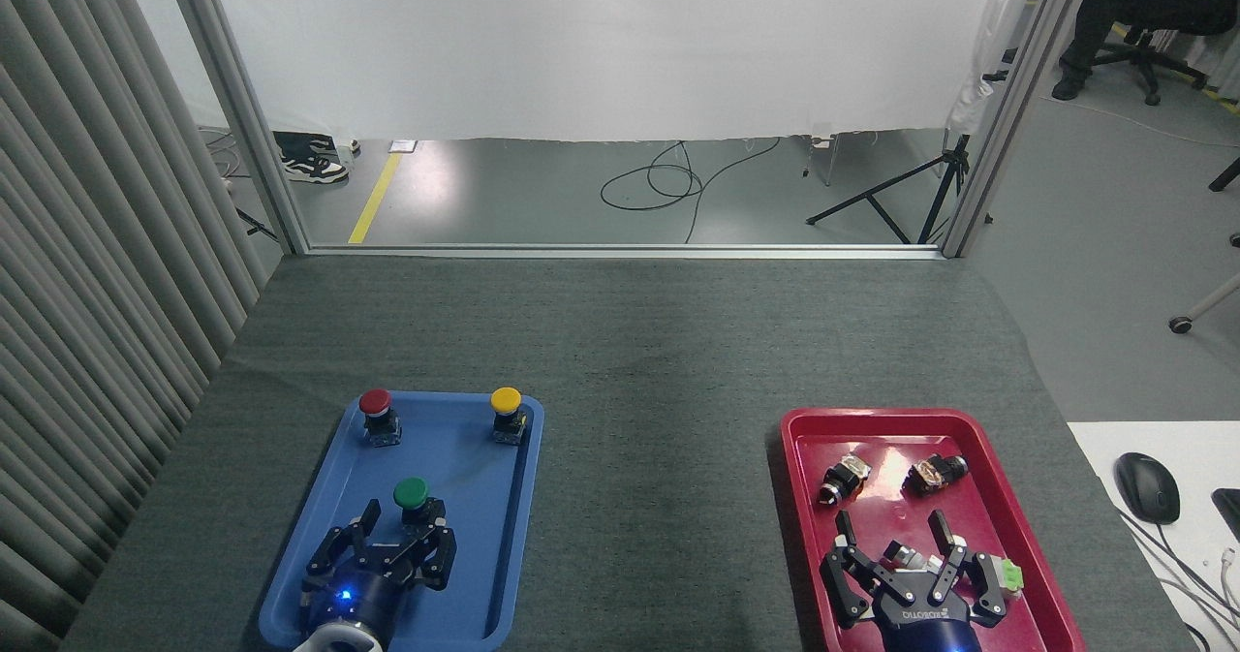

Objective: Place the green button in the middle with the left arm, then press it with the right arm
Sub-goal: 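Close the left gripper around the green button, then carry the green button off the blue tray toward the table middle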

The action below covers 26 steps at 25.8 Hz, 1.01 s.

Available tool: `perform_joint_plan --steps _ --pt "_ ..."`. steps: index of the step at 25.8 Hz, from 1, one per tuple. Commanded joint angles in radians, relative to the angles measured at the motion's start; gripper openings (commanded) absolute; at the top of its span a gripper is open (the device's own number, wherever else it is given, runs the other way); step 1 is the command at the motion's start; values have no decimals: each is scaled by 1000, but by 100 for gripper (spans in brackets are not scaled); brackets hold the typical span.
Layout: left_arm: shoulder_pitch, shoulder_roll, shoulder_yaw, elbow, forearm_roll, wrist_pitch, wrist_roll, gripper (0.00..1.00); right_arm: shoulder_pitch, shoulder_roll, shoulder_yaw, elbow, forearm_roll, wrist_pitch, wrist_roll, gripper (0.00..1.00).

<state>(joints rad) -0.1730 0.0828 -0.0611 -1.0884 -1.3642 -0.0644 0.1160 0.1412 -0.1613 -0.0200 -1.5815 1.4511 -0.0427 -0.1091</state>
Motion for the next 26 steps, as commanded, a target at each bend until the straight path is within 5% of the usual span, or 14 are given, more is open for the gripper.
perform_joint_plan --steps 1,12,18,26 --pt "-11 -3 -2 32 1 1 -1 73 0 -1 0 0 0 1 0 100" --pt "-10 12 -5 24 -1 -58 11 14 -2 3 -6 2 0 0 2 100" --pt "-22 14 -94 -131 -4 -278 43 14 0 9 0 2 2 0 3 100" --pt "-186 -117 -488 105 -76 -183 31 13 0 9 0 2 2 0 29 100"
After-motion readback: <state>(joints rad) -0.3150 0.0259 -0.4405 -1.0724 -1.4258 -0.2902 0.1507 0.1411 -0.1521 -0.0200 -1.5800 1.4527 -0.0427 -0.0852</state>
